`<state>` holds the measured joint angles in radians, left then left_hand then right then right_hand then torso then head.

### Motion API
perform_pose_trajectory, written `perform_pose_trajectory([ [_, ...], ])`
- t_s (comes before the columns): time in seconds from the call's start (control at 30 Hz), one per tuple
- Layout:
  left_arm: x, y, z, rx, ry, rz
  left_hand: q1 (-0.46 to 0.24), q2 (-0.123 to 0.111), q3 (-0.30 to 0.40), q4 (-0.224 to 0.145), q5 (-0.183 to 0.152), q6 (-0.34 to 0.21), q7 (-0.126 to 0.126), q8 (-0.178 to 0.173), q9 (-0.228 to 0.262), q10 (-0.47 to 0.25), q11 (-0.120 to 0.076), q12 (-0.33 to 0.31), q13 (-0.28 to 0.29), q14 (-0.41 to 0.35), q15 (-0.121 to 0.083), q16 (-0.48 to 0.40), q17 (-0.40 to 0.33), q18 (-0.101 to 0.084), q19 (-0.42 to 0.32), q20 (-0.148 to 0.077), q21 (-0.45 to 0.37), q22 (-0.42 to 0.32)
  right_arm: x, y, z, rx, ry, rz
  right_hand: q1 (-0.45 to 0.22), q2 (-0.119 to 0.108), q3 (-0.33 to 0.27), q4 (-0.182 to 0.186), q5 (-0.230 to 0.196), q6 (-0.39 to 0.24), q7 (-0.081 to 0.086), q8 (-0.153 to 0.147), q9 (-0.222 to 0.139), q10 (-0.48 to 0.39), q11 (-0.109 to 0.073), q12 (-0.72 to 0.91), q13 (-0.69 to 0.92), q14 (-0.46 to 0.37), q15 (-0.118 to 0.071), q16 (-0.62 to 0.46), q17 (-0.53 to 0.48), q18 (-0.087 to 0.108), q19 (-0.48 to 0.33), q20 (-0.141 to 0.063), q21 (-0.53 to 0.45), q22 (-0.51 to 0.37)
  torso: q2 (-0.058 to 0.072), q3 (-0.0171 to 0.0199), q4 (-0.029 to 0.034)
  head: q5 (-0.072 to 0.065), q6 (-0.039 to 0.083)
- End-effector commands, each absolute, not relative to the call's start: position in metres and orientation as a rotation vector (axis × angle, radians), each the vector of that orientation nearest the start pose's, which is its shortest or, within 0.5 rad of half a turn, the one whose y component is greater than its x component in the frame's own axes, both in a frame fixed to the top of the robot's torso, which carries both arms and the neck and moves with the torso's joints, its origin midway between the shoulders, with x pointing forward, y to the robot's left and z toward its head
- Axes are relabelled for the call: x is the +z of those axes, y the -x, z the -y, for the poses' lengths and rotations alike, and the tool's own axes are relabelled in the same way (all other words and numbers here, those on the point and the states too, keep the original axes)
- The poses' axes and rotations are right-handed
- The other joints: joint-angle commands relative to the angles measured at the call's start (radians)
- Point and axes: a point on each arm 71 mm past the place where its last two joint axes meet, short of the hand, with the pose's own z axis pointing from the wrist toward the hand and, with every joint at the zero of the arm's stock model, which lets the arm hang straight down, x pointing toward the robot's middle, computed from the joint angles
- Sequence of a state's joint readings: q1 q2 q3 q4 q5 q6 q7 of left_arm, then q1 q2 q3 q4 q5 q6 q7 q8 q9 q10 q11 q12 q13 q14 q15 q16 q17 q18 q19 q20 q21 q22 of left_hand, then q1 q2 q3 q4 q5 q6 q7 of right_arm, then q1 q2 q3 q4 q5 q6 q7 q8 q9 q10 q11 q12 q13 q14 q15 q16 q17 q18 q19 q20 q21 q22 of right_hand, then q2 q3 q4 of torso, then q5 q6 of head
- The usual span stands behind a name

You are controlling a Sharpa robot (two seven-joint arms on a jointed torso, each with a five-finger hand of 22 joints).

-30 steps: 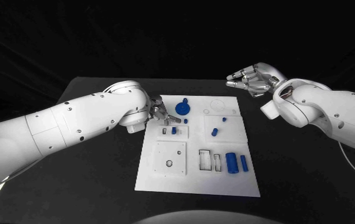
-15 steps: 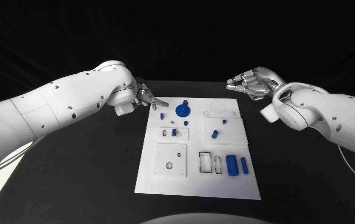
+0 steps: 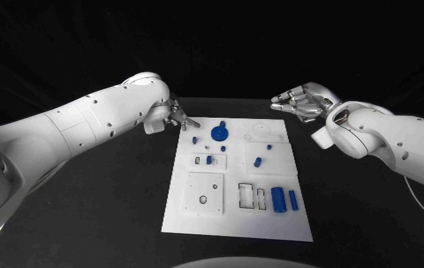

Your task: Assemble the parts on the task board

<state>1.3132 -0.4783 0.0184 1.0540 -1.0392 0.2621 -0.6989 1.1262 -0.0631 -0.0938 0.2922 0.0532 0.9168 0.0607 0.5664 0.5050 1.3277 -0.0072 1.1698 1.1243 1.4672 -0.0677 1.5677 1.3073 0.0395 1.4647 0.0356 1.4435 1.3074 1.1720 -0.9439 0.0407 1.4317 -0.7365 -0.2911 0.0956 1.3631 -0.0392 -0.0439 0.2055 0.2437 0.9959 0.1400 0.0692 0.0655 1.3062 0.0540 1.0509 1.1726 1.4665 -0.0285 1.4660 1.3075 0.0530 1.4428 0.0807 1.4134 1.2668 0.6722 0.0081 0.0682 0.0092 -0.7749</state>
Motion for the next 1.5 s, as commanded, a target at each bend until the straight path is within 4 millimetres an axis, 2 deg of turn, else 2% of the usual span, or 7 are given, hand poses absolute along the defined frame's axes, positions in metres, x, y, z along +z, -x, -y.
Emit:
perform_pose_trajectory([
  [0.03,-0.186,-0.573,-0.17,-0.125,0.234,-2.311,0.004,0.004,0.003,-0.002,0.001,0.004,-0.001,0.006,0.001,0.001,-0.006,0.007,0.001,0.104,-0.008,0.003,0.263,0.0,0.046,-0.003,0.003,0.099,-0.175,-0.504,0.281,0.993,-0.554,-1.654,-0.001,0.005,-0.008,0.0,0.005,-0.006,0.002,-0.001,0.0,-0.008,0.0,0.0,0.0,0.061,0.005,-0.006,0.072,0.011,-0.005,-0.001,-0.007,0.0,0.002,-0.0009,-0.0029,0.002,0.0],
  [0.17,-0.192,-0.572,-0.164,-0.132,0.199,-2.3,0.007,0.007,0.005,-0.001,0.001,0.005,-0.002,0.009,0.001,0.004,-0.007,0.012,0.006,0.104,-0.008,0.003,0.263,0.0,0.047,-0.003,0.004,0.102,-0.176,-0.504,0.282,0.993,-0.554,-1.654,-0.001,0.005,-0.008,0.0,0.005,-0.006,0.002,-0.001,0.0,-0.008,0.0,0.0,0.0,0.061,0.005,-0.006,0.072,0.011,-0.005,-0.001,-0.007,0.0,0.003,-0.0014,-0.0034,0.002,0.002],
  [0.4,-0.197,-0.571,-0.158,-0.15,0.18,-2.314,-0.01,0.013,-0.001,0.002,0.0,0.017,-0.007,0.023,0.004,0.013,-0.011,0.024,0.015,0.104,-0.011,0.003,0.263,-0.003,0.051,-0.006,0.012,0.112,-0.176,-0.504,0.281,0.997,-0.551,-1.657,-0.002,0.006,-0.008,0.0,0.006,-0.006,0.002,-0.001,0.0,-0.008,0.0,0.0,0.0,0.062,0.005,-0.006,0.072,0.011,-0.005,-0.001,-0.007,-0.001,0.001,0.0002,-0.0017,0.002,-0.003],
  [0.67,-0.201,-0.567,-0.155,-0.151,0.148,-2.384,-0.02,0.018,-0.006,0.001,0.0,0.024,-0.011,0.031,0.007,0.019,-0.014,0.032,0.023,0.104,-0.014,0.003,0.263,-0.003,0.053,-0.008,0.014,0.115,-0.176,-0.504,0.281,0.998,-0.55,-1.659,-0.002,0.006,-0.009,0.001,0.007,-0.007,0.002,-0.001,0.0,-0.008,0.0,0.0,0.0,0.061,0.006,-0.006,0.071,0.011,-0.005,-0.001,-0.007,-0.001,0.0,-0.0006,-0.0008,0.003,-0.004],
  [1.5,-0.206,-0.566,-0.151,-0.161,0.141,-2.408,0.039,0.043,0.034,-0.005,0.004,0.023,-0.017,0.049,0.012,0.023,-0.019,0.036,0.023,0.104,-0.019,0.003,0.263,-0.003,0.053,-0.013,0.013,0.116,-0.177,-0.505,0.277,1.006,-0.546,-1.663,-0.002,0.007,-0.01,0.0,0.013,-0.008,0.002,-0.001,0.0,-0.008,0.0,-0.001,-0.002,0.062,0.006,-0.006,0.072,0.011,-0.005,-0.001,-0.007,0.0,0.001,-0.0003,-0.0011,0.008,-0.004],
])
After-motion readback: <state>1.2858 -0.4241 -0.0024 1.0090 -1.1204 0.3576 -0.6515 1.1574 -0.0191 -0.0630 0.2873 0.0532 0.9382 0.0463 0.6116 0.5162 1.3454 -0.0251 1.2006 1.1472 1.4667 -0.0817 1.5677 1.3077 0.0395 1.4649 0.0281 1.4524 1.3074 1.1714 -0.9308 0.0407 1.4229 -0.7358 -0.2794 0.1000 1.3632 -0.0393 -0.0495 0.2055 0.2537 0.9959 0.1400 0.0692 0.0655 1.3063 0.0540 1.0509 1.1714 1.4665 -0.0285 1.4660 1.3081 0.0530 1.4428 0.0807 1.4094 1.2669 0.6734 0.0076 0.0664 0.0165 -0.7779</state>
